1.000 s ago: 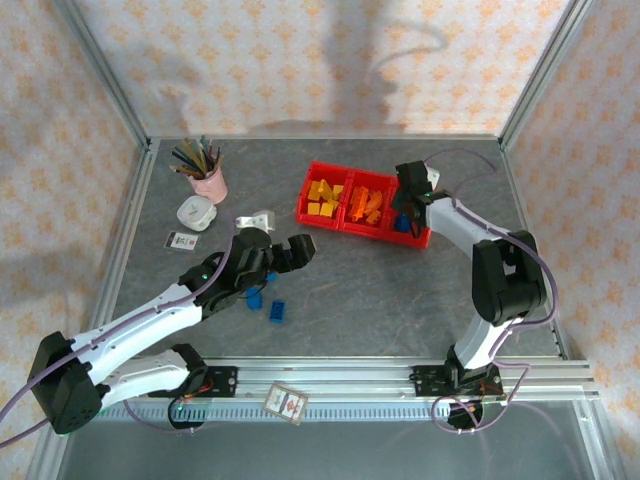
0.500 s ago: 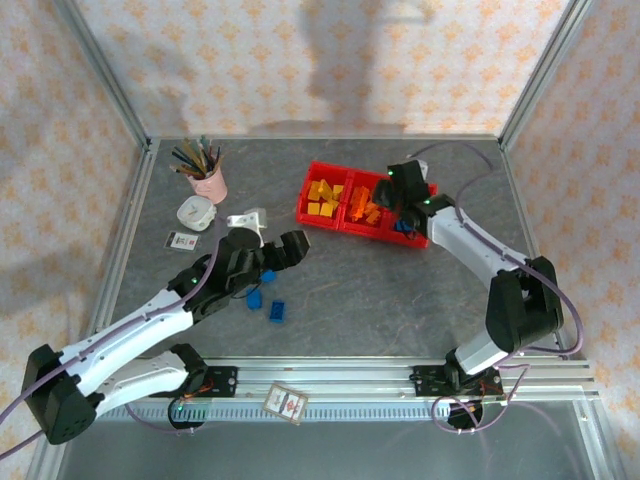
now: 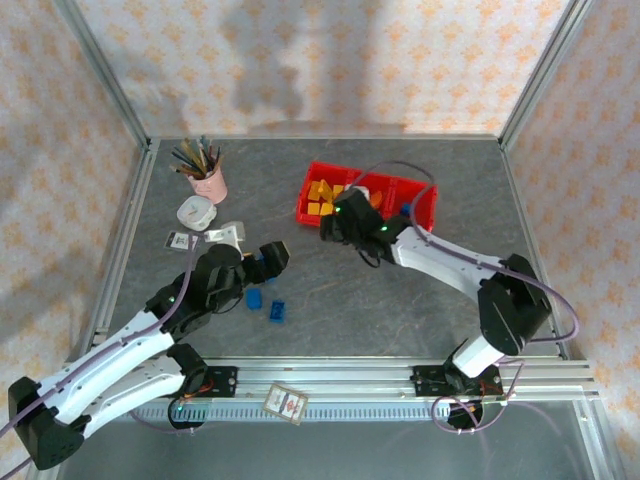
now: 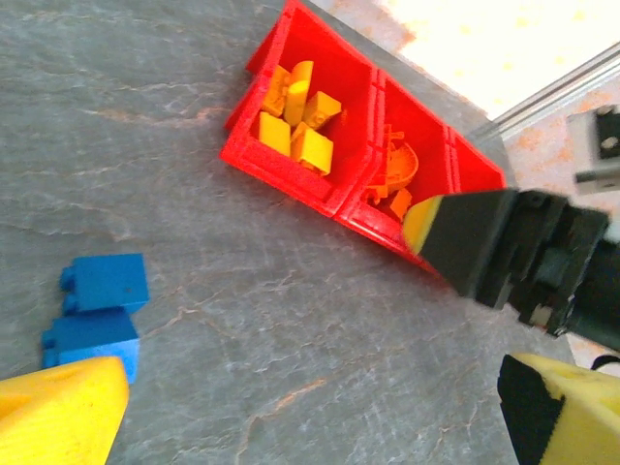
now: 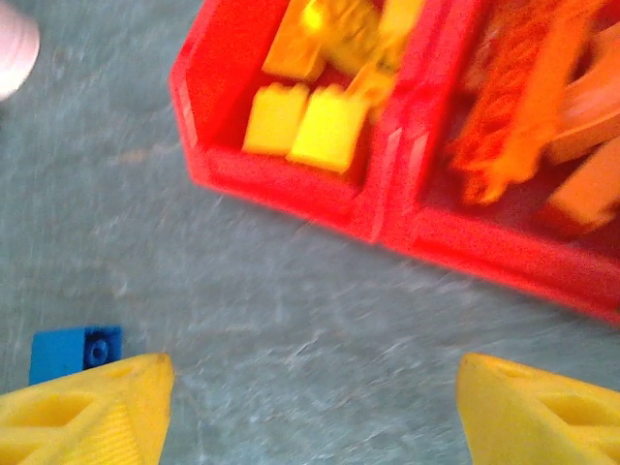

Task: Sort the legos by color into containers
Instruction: Pick up the lego from the center of the table.

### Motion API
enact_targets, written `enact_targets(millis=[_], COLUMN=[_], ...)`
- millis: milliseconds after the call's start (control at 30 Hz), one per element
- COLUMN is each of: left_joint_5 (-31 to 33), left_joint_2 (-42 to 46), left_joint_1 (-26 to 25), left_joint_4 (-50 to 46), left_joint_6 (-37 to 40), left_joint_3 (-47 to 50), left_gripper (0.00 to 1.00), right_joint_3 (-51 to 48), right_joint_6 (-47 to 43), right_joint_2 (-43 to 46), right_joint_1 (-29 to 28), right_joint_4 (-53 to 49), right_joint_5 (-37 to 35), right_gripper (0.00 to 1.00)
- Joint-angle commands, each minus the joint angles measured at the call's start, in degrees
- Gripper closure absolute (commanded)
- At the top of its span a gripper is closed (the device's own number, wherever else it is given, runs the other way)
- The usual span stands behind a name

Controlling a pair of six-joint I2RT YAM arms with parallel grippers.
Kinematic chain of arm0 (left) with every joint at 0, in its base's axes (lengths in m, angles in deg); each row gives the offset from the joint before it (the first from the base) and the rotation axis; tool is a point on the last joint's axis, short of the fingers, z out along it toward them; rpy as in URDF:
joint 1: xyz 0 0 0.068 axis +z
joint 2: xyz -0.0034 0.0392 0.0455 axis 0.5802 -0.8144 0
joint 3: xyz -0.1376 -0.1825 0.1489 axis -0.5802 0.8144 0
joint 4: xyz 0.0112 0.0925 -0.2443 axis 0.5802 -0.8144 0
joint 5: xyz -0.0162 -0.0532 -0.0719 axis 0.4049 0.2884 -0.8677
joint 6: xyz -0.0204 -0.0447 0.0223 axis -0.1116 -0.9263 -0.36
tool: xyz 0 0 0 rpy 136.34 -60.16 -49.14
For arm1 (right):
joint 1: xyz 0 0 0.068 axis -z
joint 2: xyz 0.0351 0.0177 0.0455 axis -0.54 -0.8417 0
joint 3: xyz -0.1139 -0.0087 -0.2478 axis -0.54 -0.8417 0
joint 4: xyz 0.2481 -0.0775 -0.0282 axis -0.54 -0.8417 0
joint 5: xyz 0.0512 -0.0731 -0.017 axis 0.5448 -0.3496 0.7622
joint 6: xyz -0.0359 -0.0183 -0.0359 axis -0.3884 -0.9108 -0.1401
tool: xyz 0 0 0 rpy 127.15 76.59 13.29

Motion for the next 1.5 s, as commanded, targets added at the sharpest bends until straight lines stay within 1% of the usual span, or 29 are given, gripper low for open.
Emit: enact_targets(millis=[0, 100, 267, 367, 433, 667, 767, 933, 1100, 1467], left_joint_5=[3.02, 3.74, 5.28, 6.63, 7.22, 9.19, 9.86, 11.25, 11.92, 11.29], left_joint_2=[2.59, 4.56, 7.69, 9.5, 10.46, 13.56, 14.61, 16.21, 17.2, 16.56], left_joint_1=[0.64, 0.71, 0.71, 0.72, 0.73, 0.72, 0.72, 0.72, 0.72, 0.74], left_joint_4=[-4.47, -6.58, -10.31, -12.16, -13.08, -15.69, -16.66, -18.16, -18.72, -17.4], left_joint_6=[-1.59, -2.24, -3.79, -4.64, -4.95, -6.27, -6.7, -7.13, -7.13, -6.81], left_joint_3=[1.11, 1.21, 1.04, 0.95, 0.73, 0.59, 0.46, 0.09, 0.06, 0.77], left_gripper=[0.01, 0.01, 0.01, 0.01, 0.01, 0.01, 0.01, 0.01, 0.01, 0.01], right_joint_3=[0.72, 1.44, 5.36, 8.16, 10.79, 19.68, 24.65, 30.94, 34.21, 33.16], right_joint_6=[1.3, 2.22, 2.24, 2.53, 2.9, 3.89, 4.3, 4.0, 4.2, 4.62], right_joint_2=[-3.41, -6.05, -11.23, -14.5, -17.14, -25.83, -29.65, -35.03, -37.96, -37.52], right_joint_1=[-3.43, -5.81, -9.84, -11.36, -12.26, -12.63, -12.62, -12.66, -12.71, -12.65], right_joint_4=[1.36, 3.68, 4.2, 4.57, 4.01, 1.83, -0.91, -3.3, -6.04, -9.47], right_joint_5=[0.78, 3.69, 4.16, 5.37, 4.94, 4.63, 2.64, 3.03, 1.59, -3.3], right_gripper=[0.23, 0.21, 0.19, 0.18, 0.17, 0.15, 0.14, 0.15, 0.19, 0.35])
